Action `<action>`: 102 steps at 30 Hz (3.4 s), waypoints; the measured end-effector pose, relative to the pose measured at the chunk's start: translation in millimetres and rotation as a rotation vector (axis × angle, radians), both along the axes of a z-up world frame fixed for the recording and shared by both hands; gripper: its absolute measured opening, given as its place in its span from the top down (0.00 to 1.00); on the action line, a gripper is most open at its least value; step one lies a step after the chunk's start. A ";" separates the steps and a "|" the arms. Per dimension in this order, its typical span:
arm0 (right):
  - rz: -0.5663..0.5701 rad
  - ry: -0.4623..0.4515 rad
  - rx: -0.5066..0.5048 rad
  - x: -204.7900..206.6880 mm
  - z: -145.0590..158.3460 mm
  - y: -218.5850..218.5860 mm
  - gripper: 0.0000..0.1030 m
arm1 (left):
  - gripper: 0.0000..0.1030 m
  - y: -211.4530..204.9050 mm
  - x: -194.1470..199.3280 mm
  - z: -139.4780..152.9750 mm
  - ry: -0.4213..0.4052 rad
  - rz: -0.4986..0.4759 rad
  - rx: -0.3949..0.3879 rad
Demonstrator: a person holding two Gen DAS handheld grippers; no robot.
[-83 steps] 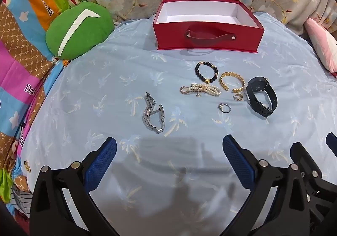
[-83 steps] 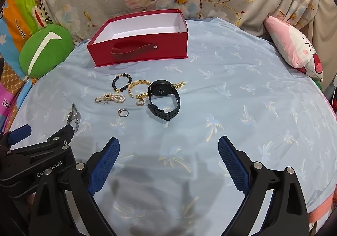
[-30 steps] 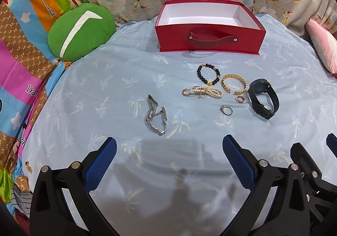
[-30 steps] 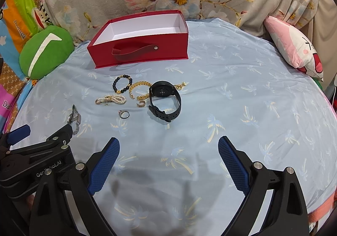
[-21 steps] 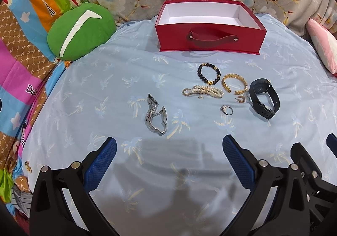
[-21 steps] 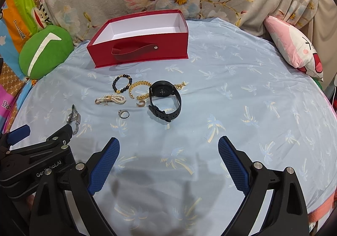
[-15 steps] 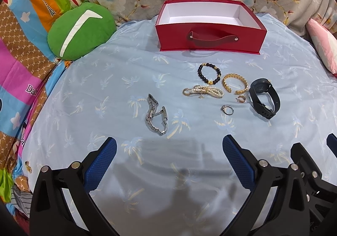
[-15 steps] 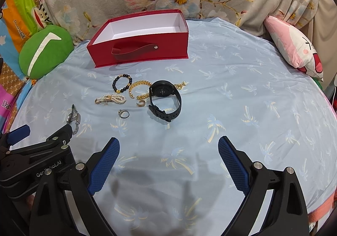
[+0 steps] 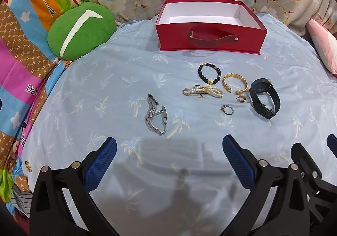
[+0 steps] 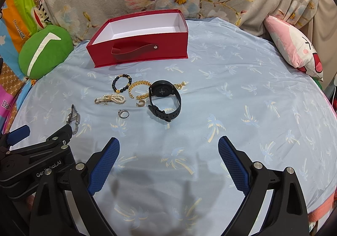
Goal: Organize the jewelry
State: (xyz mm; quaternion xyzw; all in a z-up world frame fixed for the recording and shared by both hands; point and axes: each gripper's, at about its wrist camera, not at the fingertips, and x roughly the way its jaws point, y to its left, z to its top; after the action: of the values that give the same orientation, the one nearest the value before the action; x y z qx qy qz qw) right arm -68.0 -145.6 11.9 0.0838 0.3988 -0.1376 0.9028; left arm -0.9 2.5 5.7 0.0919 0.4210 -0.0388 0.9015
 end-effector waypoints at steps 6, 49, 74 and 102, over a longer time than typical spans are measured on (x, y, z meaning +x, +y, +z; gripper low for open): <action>0.000 0.000 -0.001 0.2 0.0 0.1 0.10 | 0.05 0.1 -0.1 -0.1 0.001 0.000 0.000; 0.010 0.068 0.086 118.2 -62.3 -56.5 0.45 | 0.05 58.9 110.7 -66.4 0.220 0.134 -0.185; 0.062 0.055 0.142 111.5 -61.4 -53.2 0.97 | 0.85 34.5 100.4 -64.6 0.232 0.021 -0.225; 0.194 -0.325 0.047 169.3 111.6 -54.7 0.97 | 0.86 -24.9 159.1 136.5 -0.296 -0.126 -0.184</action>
State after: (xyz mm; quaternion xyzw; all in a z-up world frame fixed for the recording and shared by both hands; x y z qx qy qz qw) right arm 101.3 -200.4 123.6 0.0872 0.2573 -0.0250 0.9621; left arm 158.2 -22.4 142.2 0.0400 0.2718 -0.1194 0.9541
